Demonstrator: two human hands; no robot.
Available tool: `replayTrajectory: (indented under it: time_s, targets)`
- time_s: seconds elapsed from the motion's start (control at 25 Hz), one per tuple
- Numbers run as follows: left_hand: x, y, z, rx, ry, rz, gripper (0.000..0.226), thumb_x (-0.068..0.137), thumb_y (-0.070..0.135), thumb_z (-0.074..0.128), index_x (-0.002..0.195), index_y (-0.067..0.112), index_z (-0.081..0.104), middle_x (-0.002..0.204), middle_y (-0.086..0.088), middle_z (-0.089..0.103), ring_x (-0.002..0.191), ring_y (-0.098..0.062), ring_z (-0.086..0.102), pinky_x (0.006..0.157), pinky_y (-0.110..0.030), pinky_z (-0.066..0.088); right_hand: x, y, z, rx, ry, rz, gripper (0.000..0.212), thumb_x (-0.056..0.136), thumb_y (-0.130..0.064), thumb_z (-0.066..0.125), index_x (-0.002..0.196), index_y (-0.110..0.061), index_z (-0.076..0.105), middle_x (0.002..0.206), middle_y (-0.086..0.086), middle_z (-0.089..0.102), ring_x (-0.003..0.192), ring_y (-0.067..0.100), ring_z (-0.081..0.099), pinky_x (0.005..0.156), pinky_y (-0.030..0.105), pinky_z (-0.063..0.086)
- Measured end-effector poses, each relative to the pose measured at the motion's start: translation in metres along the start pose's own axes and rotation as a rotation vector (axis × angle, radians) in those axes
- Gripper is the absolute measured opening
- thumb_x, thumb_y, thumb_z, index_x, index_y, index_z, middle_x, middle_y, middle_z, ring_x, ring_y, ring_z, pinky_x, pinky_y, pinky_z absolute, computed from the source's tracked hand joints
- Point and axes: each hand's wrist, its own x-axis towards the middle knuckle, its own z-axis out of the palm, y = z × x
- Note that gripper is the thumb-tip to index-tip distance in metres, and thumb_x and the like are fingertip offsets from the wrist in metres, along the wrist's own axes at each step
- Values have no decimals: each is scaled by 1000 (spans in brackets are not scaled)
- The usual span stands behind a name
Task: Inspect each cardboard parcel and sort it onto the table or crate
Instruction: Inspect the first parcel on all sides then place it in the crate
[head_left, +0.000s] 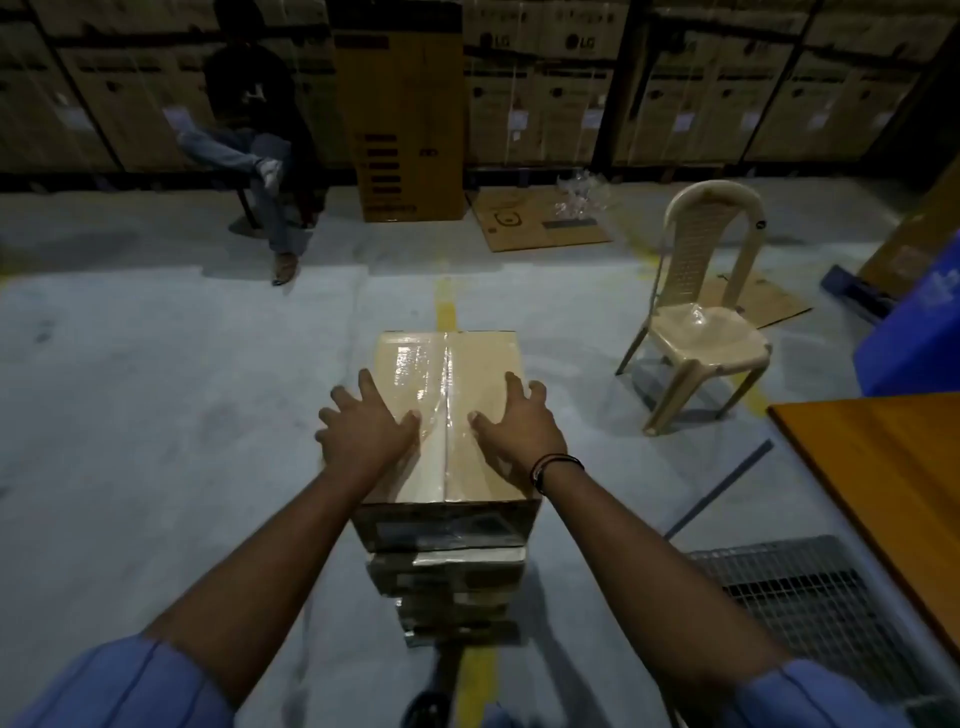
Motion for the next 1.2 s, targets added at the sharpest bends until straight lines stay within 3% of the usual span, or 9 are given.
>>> replayTrajectory:
  time_s: [0.16,0.44,0.84,1.04,1.2]
  targets:
    - [16,-13,6,-156,-151,65,102,93,72,53,166,21,4,147,-29,43,125,-48,54,96,-48,49,3,-7,17,-4,14,90,87,93,-65,56,163,-32,16,161,13,23,130,39,53,103,49,52]
    - [10,45,1,-156,-138,331,95,92,79,46,164,27,14,146,-24,46,120,-44,59,89,-45,52,-11,16,-36,8,236,202,84,87,-70,58,158,-35,31,156,11,35,132,36,54,105,46,50]
    - [-91,321,12,-274,-211,864,88,93,72,51,162,29,17,143,-20,49,121,-42,58,91,-45,50,-115,174,-246,46,757,445,74,91,-60,64,155,-33,40,153,10,43,132,29,53,101,38,46]
    - [-186,453,47,-286,-294,1112,83,94,64,55,161,26,23,136,-18,55,121,-39,59,85,-41,47,-196,281,-330,68,902,612,69,91,-55,67,152,-30,45,146,8,52,126,30,56,97,39,46]
    - [-255,524,84,-282,-418,1231,83,95,58,60,161,20,26,139,-16,58,123,-34,59,81,-36,45,-251,358,-376,5,907,744,66,92,-52,68,149,-23,49,146,11,55,127,31,56,88,34,43]
